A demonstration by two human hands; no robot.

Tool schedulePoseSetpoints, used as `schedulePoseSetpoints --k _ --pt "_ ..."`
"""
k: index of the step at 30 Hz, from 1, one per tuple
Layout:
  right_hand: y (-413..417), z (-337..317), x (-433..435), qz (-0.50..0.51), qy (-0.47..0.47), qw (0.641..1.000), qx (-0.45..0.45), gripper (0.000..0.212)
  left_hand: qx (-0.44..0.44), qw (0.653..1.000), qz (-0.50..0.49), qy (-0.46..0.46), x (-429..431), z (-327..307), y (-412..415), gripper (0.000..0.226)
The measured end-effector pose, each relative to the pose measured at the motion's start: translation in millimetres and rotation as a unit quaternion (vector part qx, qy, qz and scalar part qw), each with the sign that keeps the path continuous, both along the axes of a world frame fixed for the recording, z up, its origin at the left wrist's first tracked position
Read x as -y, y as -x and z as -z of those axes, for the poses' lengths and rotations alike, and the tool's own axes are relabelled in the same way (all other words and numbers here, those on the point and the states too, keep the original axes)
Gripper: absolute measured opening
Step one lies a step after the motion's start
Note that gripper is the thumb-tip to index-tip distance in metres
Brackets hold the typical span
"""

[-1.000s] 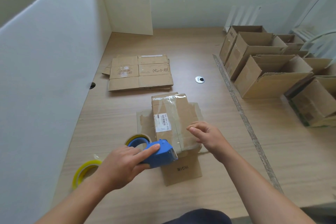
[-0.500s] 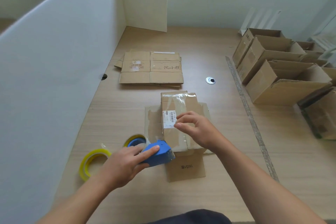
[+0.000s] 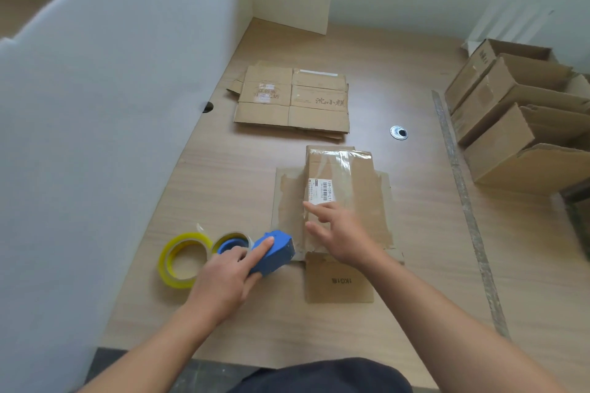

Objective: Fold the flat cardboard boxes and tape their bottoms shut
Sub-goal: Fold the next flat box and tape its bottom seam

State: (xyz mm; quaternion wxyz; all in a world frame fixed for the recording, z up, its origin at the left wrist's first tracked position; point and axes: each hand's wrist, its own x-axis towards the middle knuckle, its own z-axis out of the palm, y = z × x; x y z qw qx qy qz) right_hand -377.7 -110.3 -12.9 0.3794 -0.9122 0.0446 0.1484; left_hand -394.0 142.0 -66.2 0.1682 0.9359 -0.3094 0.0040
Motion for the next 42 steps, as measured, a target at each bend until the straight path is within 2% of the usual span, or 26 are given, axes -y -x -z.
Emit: schedulePoseSetpoints --k 2,5,8,11,14,18,20,23,25,28,32,38,40,42 --pt "-4.1 7.1 -5.2 -0.010 0.008 1.000 0.002 0.045 -0.014 0.999 -0.019 -0.028 6.2 6.2 5.7 0.084" --pt "-8.1 14.6 -5.4 -0.009 0.033 0.999 0.005 0.044 -0.026 0.998 -0.047 -0.045 13.8 12.9 14.6 0.086" --pt "-11.0 19.2 -1.9 -0.020 0.051 0.998 0.006 0.047 -0.102 0.990 -0.093 -0.009 14.9 16.4 15.9 0.082" --pt "-12.7 21.0 -0.8 -0.036 0.059 0.998 0.007 0.048 -0.206 0.960 -0.171 0.076 8.6 21.2 13.0 0.069" --pt "-13.2 22.8 -3.9 -0.076 0.079 0.994 0.010 0.047 -0.284 0.931 -0.203 0.105 6.2 15.6 1.2 0.059" --pt "-13.3 23.5 -8.9 -0.102 0.076 0.992 0.025 0.046 -0.340 0.908 -0.211 0.124 8.3 11.0 -9.8 0.052" --pt "-14.0 24.1 -10.3 -0.102 0.073 0.992 0.031 0.046 -0.358 0.899 -0.226 0.115 9.5 11.5 -13.9 0.053" --pt "-14.2 26.1 -15.0 -0.112 0.074 0.990 0.032 0.048 -0.425 0.857 -0.264 0.119 8.6 9.2 -22.0 0.062" --pt "-14.6 27.0 -19.7 -0.128 0.070 0.989 0.023 0.052 -0.441 0.855 -0.253 0.105 8.5 7.0 -23.7 0.070" --pt "-16.3 27.3 -25.2 -0.127 0.049 0.990 0.022 0.054 -0.416 0.876 -0.229 0.089 11.5 5.0 -23.9 0.073" --pt "-21.1 24.6 -30.8 -0.120 0.022 0.992 0.024 0.055 -0.345 0.898 -0.268 0.057 11.3 3.4 -24.7 0.052" --pt "-39.9 20.8 -33.8 -0.076 0.021 0.996 0.048 0.031 -0.213 0.933 -0.256 -0.138 11.5 -3.1 -22.9 0.062" --pt "-42.2 22.9 -36.2 -0.093 0.030 0.995 0.033 0.031 -0.160 0.938 -0.223 -0.212 9.6 -6.7 -27.1 0.063" --pt "-44.2 24.2 -39.0 -0.099 0.027 0.994 0.026 0.035 -0.123 0.939 -0.206 -0.246 6.9 -10.0 -32.9 0.062"
